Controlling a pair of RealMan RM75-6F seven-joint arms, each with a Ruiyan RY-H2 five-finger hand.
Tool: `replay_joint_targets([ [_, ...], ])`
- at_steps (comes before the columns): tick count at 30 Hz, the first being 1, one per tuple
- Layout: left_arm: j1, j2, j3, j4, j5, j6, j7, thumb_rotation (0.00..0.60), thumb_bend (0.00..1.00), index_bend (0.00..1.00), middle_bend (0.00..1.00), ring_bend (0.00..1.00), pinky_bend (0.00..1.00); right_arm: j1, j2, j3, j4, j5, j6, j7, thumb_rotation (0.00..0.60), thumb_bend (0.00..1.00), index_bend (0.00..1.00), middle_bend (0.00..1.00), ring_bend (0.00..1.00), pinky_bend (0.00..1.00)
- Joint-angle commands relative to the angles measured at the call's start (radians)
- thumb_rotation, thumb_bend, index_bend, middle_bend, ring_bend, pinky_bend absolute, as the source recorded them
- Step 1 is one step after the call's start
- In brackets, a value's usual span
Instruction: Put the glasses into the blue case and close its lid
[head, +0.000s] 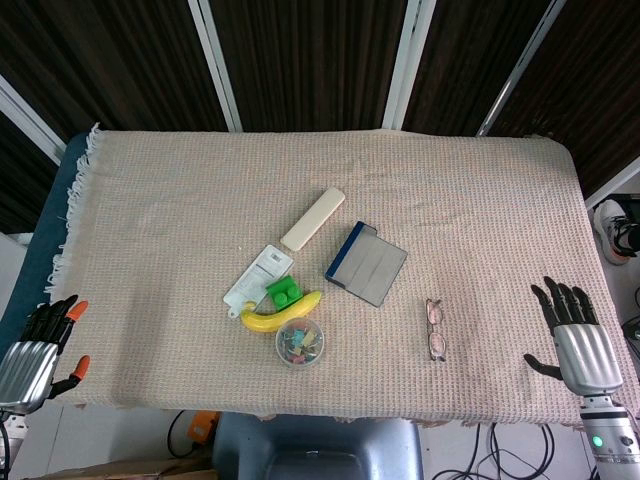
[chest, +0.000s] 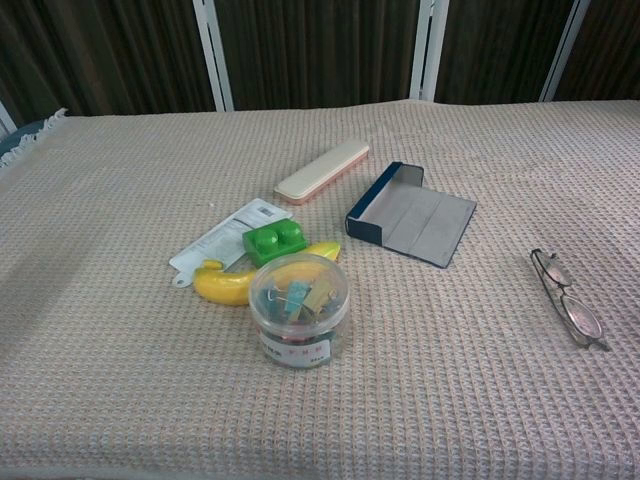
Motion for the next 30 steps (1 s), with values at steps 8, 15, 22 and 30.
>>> replay_joint_targets([
  [8,0.0,0.0,-0.001,-0.004,0.003,0.006,0.001,0.6,0.38,0.0,0.0,0.0,0.06,0.017,-0.012,-0.006,0.013,0.003,-0.036,-0.023,0.6,0.22,0.02,0.0,0.0,0.0],
  [15,-0.005,0.0,-0.011,0.011,-0.01,0.003,-0.021,0.6,0.38,0.0,0.0,0.0,0.07,0.129,-0.054,-0.002,0.102,-0.001,-0.212,-0.038,0.6,0.22,0.12,0.0,0.0,0.0],
  [22,-0.002,-0.004,-0.015,0.008,-0.018,0.009,-0.008,0.6,0.38,0.0,0.0,0.0,0.07,0.265,-0.087,-0.017,0.183,-0.023,-0.414,-0.139,0.6,0.22,0.17,0.0,0.0,0.0],
  [30,-0.002,-0.011,-0.021,0.004,-0.032,0.005,0.01,0.6,0.38,0.0,0.0,0.0,0.07,0.359,-0.097,-0.013,0.188,0.02,-0.551,-0.231,0.6,0.22,0.18,0.0,0.0,0.0],
])
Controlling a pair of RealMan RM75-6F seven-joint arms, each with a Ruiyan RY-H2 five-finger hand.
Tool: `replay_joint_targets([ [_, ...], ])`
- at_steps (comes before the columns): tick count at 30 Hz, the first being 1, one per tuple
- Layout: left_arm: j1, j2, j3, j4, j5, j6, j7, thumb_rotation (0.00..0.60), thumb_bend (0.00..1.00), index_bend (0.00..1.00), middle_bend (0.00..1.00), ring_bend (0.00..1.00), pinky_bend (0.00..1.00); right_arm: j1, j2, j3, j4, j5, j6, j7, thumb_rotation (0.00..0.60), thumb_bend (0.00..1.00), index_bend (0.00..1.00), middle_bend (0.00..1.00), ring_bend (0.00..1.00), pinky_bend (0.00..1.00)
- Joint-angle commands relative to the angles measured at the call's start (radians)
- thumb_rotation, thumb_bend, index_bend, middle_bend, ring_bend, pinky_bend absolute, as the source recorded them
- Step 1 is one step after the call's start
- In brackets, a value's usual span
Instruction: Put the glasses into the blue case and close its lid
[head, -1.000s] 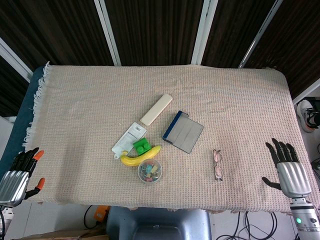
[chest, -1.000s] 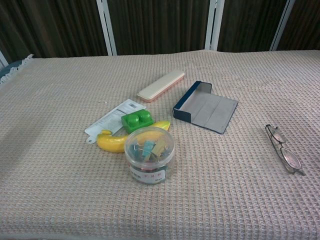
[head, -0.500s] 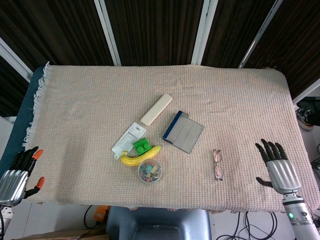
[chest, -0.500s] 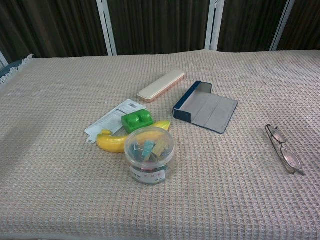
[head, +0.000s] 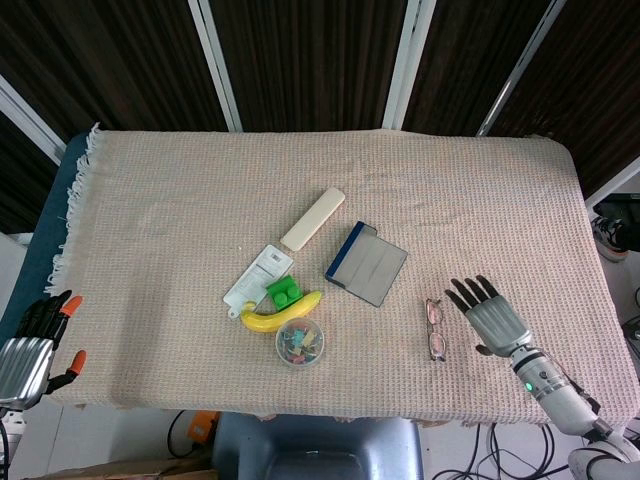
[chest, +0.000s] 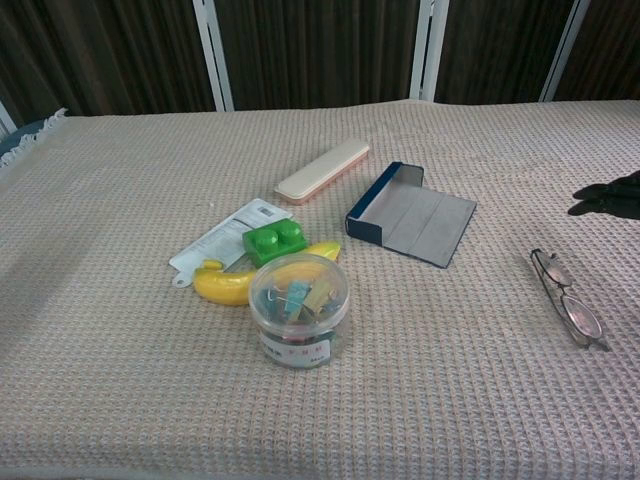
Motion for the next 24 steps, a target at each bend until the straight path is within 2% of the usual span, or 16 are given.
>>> replay_joint_targets([
  [1,0.001,-0.002,-0.002,-0.001,-0.003,0.003,0.003,0.6,0.38,0.0,0.0,0.0,0.07,0.031,-0.002,0.003,-0.006,0.028,-0.044,-0.054,0.6,0.22,0.17,0.0,0.0,0.0],
  [4,0.003,-0.004,-0.005,-0.001,-0.005,0.007,0.007,0.6,0.39,0.0,0.0,0.0,0.07,0.056,0.007,0.005,-0.027,0.055,-0.08,-0.091,0.6,0.26,0.18,0.0,0.0,0.0],
  [11,0.001,-0.005,-0.006,-0.003,-0.008,0.003,0.012,0.6,0.39,0.0,0.0,0.0,0.07,0.114,0.014,-0.001,-0.061,0.086,-0.146,-0.149,0.6,0.44,0.21,0.0,0.0,0.0],
  [24,0.004,-0.005,-0.007,-0.001,-0.005,0.012,0.006,0.6,0.39,0.0,0.0,0.0,0.07,0.16,-0.014,-0.025,-0.059,0.157,-0.18,-0.218,0.6,0.48,0.3,0.0,0.0,0.0],
])
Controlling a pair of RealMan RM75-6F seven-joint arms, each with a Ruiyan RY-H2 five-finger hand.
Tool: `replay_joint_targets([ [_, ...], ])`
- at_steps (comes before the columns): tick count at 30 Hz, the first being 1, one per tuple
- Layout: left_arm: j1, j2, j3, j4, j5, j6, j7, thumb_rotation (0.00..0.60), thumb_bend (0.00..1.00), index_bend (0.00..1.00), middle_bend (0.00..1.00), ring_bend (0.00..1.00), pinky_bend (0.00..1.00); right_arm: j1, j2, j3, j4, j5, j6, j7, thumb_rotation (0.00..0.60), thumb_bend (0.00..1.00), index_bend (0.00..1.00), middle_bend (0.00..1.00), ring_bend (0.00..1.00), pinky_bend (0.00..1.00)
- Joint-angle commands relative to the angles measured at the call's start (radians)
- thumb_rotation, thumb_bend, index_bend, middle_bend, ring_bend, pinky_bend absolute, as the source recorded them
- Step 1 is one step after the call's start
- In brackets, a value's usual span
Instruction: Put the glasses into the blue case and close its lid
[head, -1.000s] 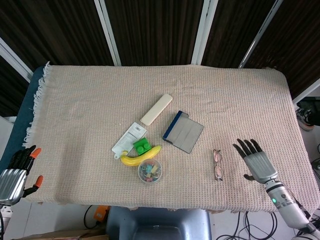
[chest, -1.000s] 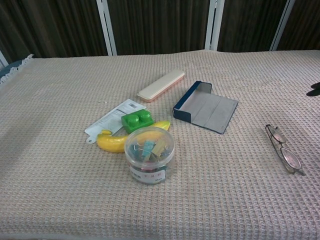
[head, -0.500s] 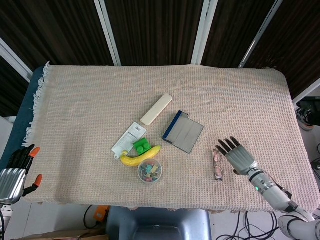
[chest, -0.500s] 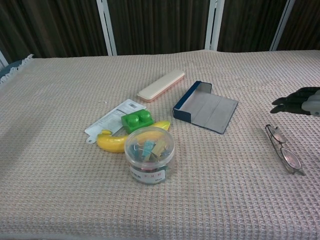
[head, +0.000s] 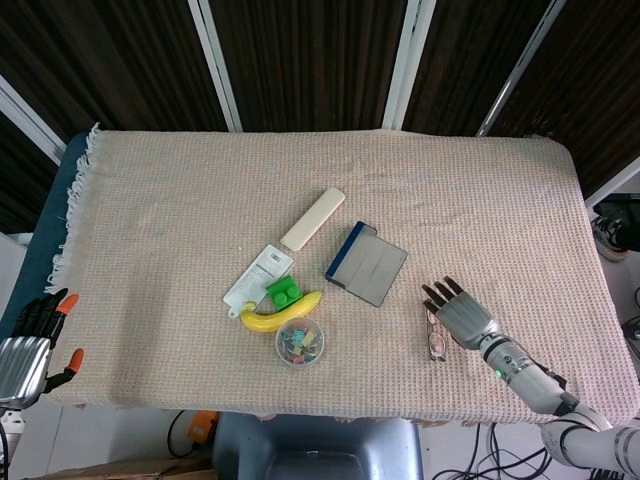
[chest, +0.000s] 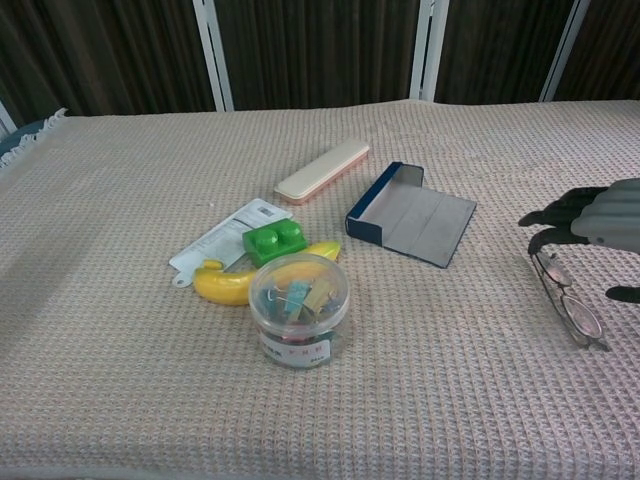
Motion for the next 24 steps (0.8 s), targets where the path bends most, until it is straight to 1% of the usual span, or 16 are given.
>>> replay_joint_targets([
  [1,-0.001,0.0,0.0,0.0,0.0,-0.001,0.001,0.6,0.39,0.0,0.0,0.0,0.07,0.006,-0.006,-0.005,0.005,0.012,-0.004,-0.003,0.6,0.48,0.3,0.0,0.0,0.0],
  [7,0.002,0.002,-0.001,-0.001,0.0,0.004,-0.003,0.6,0.39,0.0,0.0,0.0,0.08,0.005,0.006,-0.024,0.001,0.026,0.01,-0.01,0.6,0.48,0.33,0.0,0.0,0.0],
  [13,0.004,0.005,-0.001,-0.001,0.0,0.008,-0.013,0.6,0.39,0.0,0.0,0.0,0.08,-0.027,0.059,-0.071,-0.044,0.02,0.051,-0.029,0.6,0.48,0.35,0.0,0.0,0.0],
  [16,0.005,0.006,-0.001,-0.002,0.002,0.01,-0.015,0.6,0.39,0.0,0.0,0.0,0.08,-0.051,0.083,-0.087,-0.067,0.002,0.096,-0.031,0.6,0.48,0.35,0.0,0.0,0.0],
  [20,0.005,0.005,0.001,-0.004,0.007,0.01,-0.014,0.6,0.39,0.0,0.0,0.0,0.08,-0.067,0.084,-0.086,-0.084,-0.036,0.153,-0.017,0.6,0.48,0.34,0.0,0.0,0.0],
  [24,0.003,0.004,0.001,-0.004,0.009,0.007,-0.013,0.6,0.39,0.0,0.0,0.0,0.08,-0.062,0.052,-0.083,-0.063,-0.102,0.185,0.011,0.6,0.41,0.35,0.0,0.0,0.0],
])
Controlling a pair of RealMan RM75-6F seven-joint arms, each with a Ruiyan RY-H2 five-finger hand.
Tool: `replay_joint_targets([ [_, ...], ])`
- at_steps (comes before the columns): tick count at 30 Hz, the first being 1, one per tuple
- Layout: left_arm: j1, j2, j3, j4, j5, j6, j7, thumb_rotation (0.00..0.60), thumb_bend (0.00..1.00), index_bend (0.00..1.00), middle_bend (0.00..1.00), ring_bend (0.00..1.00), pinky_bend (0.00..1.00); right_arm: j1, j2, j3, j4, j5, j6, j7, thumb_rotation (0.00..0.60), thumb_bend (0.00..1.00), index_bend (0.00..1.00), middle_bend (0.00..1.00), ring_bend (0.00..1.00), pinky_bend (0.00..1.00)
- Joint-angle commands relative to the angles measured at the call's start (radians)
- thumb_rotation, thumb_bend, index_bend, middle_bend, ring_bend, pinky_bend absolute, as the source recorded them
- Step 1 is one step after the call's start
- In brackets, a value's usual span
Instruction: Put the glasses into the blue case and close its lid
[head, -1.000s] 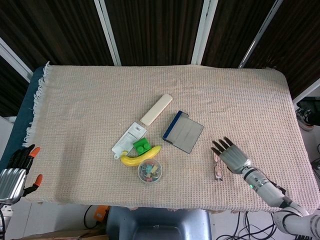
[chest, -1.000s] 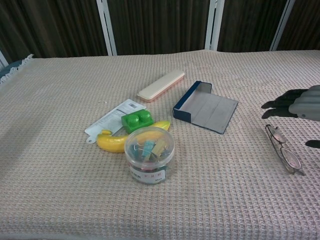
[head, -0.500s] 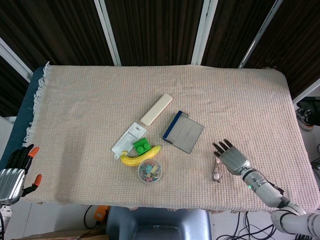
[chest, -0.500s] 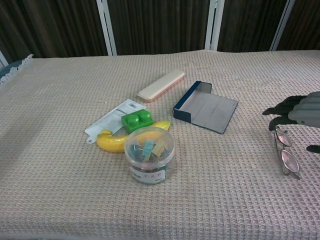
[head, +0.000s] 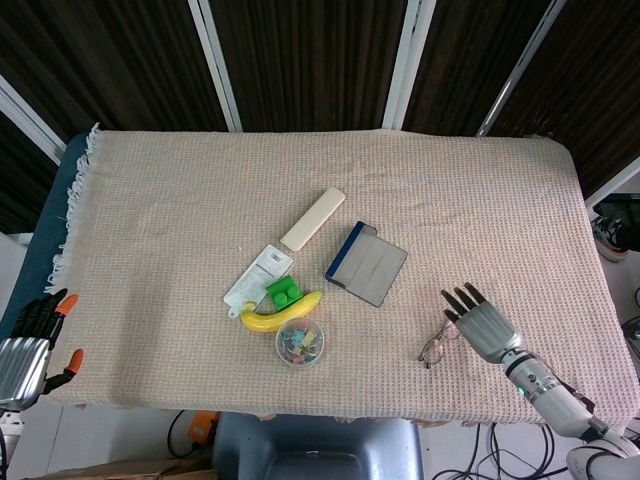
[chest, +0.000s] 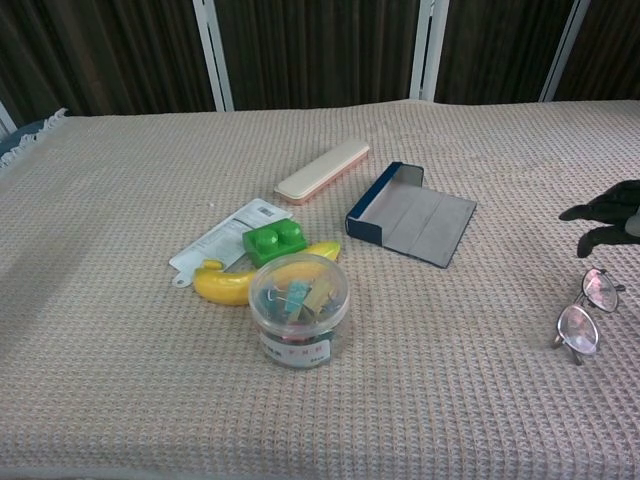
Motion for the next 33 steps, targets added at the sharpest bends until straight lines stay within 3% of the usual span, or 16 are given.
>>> replay_joint_targets([
  [1,-0.001,0.0,0.0,0.0,0.0,-0.001,0.0,0.6,0.39,0.0,0.0,0.0,0.08,0.005,-0.031,-0.001,0.024,-0.056,0.017,0.023,0.6,0.4,0.36,0.0,0.0,0.0],
  [11,0.004,0.004,-0.003,0.004,-0.003,0.008,-0.023,0.6,0.39,0.0,0.0,0.0,0.08,0.03,-0.113,-0.036,0.187,-0.215,0.044,0.121,0.6,0.4,0.54,0.0,0.0,0.0],
  [17,0.002,-0.001,-0.003,0.0,-0.005,0.001,-0.005,0.6,0.39,0.0,0.0,0.0,0.08,0.041,-0.138,-0.055,0.263,-0.289,0.073,0.202,0.6,0.4,0.58,0.0,0.0,0.0],
  [25,0.002,-0.003,-0.004,-0.003,-0.009,0.0,0.006,0.6,0.39,0.0,0.0,0.0,0.08,0.051,-0.15,-0.062,0.288,-0.311,0.065,0.223,0.6,0.41,0.61,0.0,0.0,0.0],
  [33,0.005,0.0,-0.004,-0.003,-0.006,0.007,0.0,0.6,0.39,0.0,0.0,0.0,0.08,0.051,-0.158,-0.066,0.297,-0.312,0.054,0.218,0.6,0.5,0.64,0.01,0.0,0.0],
])
